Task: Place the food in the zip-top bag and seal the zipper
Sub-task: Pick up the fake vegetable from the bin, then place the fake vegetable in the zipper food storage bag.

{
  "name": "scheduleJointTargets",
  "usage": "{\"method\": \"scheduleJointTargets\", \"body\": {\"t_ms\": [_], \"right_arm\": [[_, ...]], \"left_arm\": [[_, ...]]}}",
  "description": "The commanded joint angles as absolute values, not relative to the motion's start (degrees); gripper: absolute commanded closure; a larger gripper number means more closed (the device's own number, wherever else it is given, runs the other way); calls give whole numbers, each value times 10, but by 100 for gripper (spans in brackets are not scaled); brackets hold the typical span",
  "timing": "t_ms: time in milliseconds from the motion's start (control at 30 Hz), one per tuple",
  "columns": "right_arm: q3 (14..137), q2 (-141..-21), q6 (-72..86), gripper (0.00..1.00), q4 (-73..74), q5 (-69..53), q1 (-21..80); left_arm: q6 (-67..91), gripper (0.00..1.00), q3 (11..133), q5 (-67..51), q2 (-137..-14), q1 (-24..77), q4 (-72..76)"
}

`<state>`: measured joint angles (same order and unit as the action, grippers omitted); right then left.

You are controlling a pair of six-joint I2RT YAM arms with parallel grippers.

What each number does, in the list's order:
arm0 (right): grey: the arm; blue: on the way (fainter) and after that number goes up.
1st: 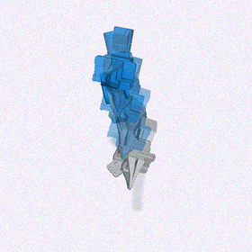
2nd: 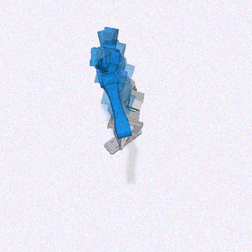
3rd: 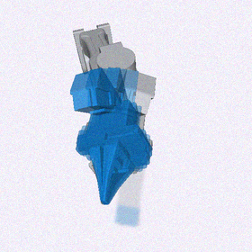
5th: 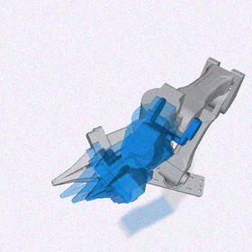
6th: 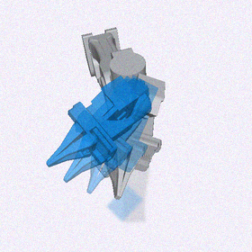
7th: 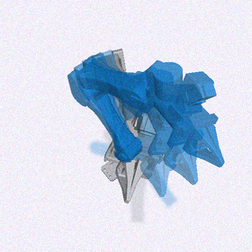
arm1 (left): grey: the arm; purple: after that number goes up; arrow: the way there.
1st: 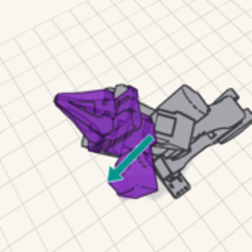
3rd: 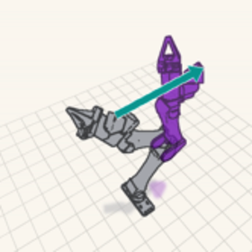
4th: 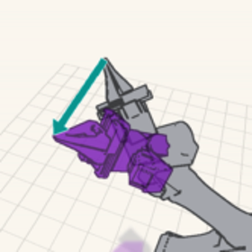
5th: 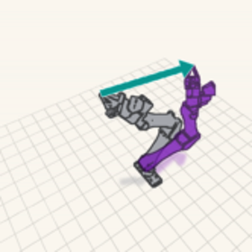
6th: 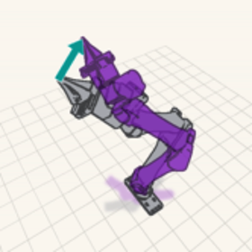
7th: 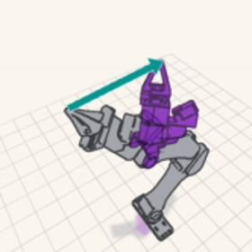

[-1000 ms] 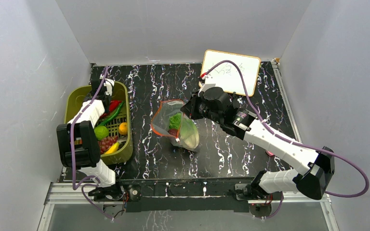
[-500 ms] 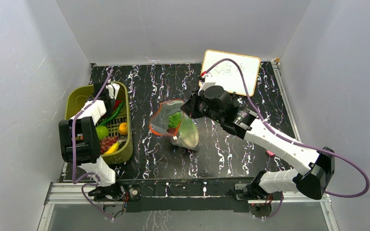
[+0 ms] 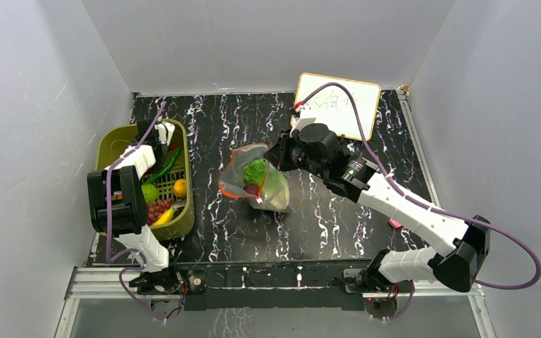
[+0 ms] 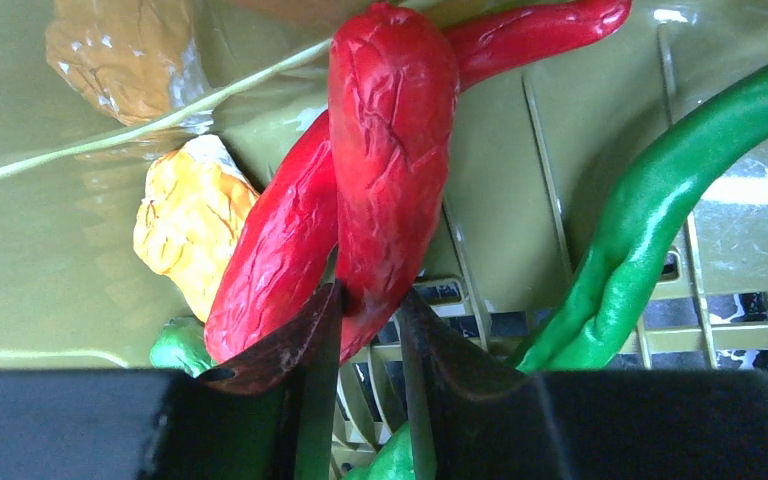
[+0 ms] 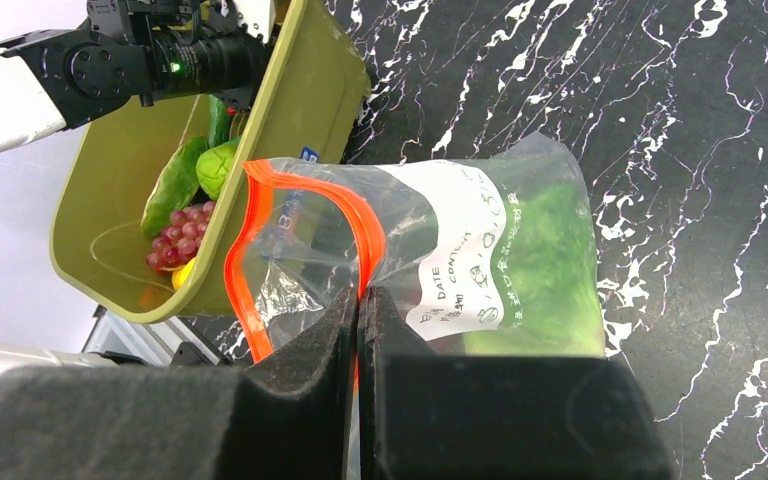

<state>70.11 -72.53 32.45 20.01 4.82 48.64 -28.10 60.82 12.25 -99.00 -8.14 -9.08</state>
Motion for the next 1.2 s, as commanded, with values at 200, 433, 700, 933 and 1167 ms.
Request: {"method": "scheduleJointTargets", "body": {"t_ms": [200,433,700,933,1167], "right_arm": [[707,-696,324,100,162,65,486],[694,-682,333,100,156,63,486],[674,-677,341,100,142,60,486],[650,-669,355,100,127,62,486],[642,-670,365,100,113,63,486]], "left_arm": [[-266,84,622,104,-1002,-81,-103],[-214,100,633,72,-965,-77,-140],[-135,100,615,55,-859,-75,-140],[-41,100,588,34,-754,-75,-127],[32,100,596,-17,-690,-75,-126]]}}
